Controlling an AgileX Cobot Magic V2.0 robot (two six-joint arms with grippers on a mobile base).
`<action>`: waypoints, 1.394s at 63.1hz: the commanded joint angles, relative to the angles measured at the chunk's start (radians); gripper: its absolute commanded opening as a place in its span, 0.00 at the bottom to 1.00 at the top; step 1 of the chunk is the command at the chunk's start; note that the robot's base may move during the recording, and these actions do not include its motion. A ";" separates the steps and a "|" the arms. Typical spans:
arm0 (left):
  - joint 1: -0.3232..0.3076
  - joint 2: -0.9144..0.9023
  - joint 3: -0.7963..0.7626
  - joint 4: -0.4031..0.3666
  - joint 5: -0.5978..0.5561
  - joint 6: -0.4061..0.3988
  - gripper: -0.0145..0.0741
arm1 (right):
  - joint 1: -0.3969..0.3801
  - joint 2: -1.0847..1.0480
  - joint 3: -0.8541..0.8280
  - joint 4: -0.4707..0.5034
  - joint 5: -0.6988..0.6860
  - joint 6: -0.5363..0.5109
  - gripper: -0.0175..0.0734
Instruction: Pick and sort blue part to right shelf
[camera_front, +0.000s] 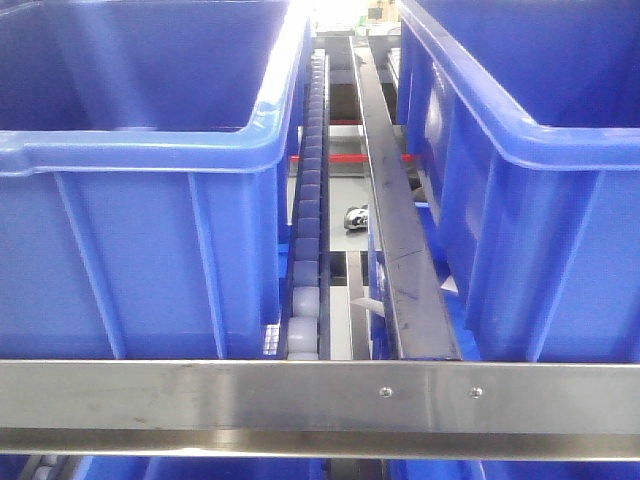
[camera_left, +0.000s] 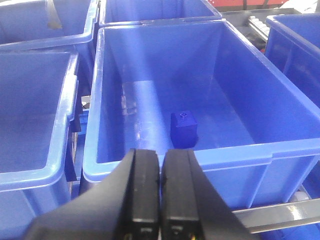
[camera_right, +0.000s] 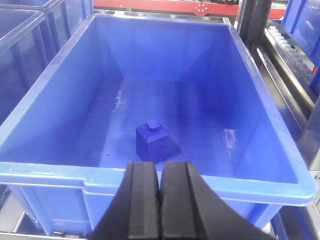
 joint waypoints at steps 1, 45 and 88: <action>-0.002 -0.017 -0.021 0.005 -0.084 -0.010 0.30 | -0.004 -0.010 -0.026 -0.003 -0.082 -0.007 0.23; 0.272 -0.021 0.646 -0.111 -0.921 -0.010 0.30 | -0.004 -0.010 -0.026 -0.003 -0.082 -0.007 0.23; 0.254 -0.021 0.741 -0.111 -0.985 -0.010 0.30 | -0.004 -0.010 -0.026 -0.003 -0.082 -0.007 0.23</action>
